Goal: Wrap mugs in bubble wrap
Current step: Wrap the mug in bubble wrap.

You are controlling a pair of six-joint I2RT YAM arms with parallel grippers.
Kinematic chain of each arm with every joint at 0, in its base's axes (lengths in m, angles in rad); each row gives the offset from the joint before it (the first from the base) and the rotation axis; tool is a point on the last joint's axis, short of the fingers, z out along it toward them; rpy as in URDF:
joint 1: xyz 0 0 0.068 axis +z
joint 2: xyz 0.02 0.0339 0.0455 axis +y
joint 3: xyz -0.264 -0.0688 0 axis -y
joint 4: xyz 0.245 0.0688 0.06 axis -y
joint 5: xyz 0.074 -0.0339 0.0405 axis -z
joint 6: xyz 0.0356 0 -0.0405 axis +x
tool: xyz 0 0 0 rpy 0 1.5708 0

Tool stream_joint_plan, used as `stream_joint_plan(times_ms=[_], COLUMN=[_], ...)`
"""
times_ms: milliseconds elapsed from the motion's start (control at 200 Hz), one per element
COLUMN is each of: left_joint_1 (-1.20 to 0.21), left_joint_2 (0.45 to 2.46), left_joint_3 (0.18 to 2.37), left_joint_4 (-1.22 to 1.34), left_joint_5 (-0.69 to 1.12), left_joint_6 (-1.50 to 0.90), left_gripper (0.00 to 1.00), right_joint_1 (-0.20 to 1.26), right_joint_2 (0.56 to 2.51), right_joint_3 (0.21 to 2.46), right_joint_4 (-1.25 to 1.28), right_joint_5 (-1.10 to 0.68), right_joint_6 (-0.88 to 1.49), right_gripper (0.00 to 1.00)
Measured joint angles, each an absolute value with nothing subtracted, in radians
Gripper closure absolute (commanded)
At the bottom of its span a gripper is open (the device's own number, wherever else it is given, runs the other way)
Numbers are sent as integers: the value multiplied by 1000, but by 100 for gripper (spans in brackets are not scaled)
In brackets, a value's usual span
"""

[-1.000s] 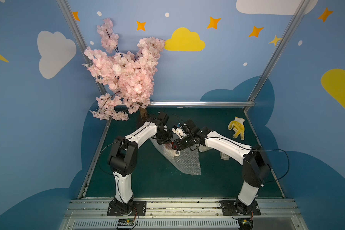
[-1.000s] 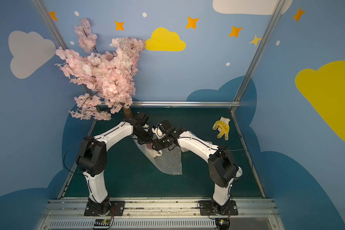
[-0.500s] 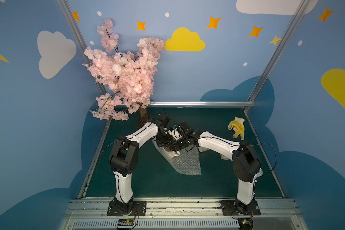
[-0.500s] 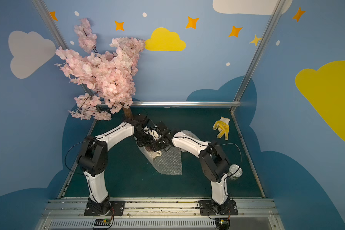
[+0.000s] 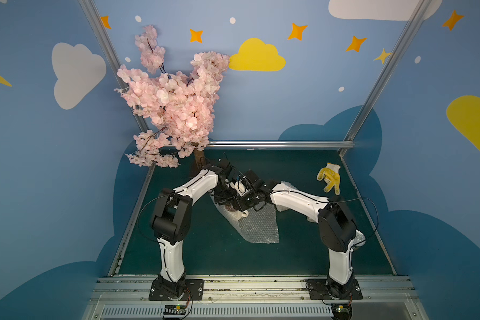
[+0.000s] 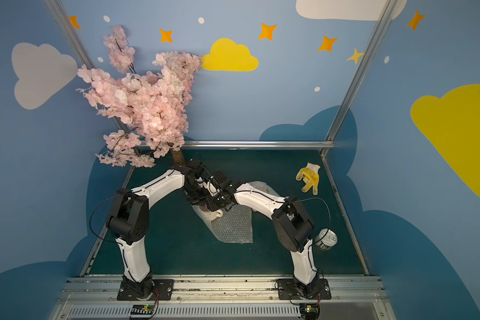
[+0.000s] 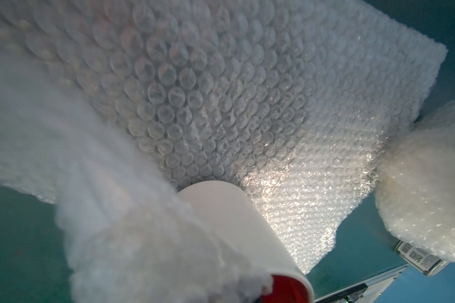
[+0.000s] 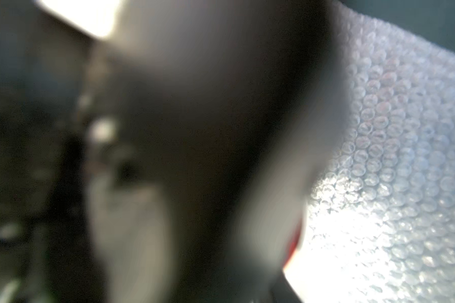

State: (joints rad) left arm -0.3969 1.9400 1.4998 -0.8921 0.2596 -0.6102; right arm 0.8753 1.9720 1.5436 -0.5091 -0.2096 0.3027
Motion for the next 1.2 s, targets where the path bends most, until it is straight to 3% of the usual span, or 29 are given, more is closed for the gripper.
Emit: stream_joint_plan(times_ms=[80,185,641,1201], left_joint_1=[-395,-397,-428,-498], left_joint_2=[1939,1939,1949,2067], left_joint_3=[1500,1500,1520,1637], left_joint_4=[-888,-890,-908,-1032], left_joint_5=[263,260,235,61], left_joint_6=[-611,-616,-575,-433], left_gripper=[80,97,97,97], right_joint_1=[879,882,875,821], right_joint_2=[1969,1951,1795,1541], right_joint_3=[1538,1500,1388,1143], right_joint_4=[-497,-455,-399,-590], right_joint_5=[-197,-176,-147,-47], right_joint_6=[314,340,397,491], right_gripper=[69,62,46,46])
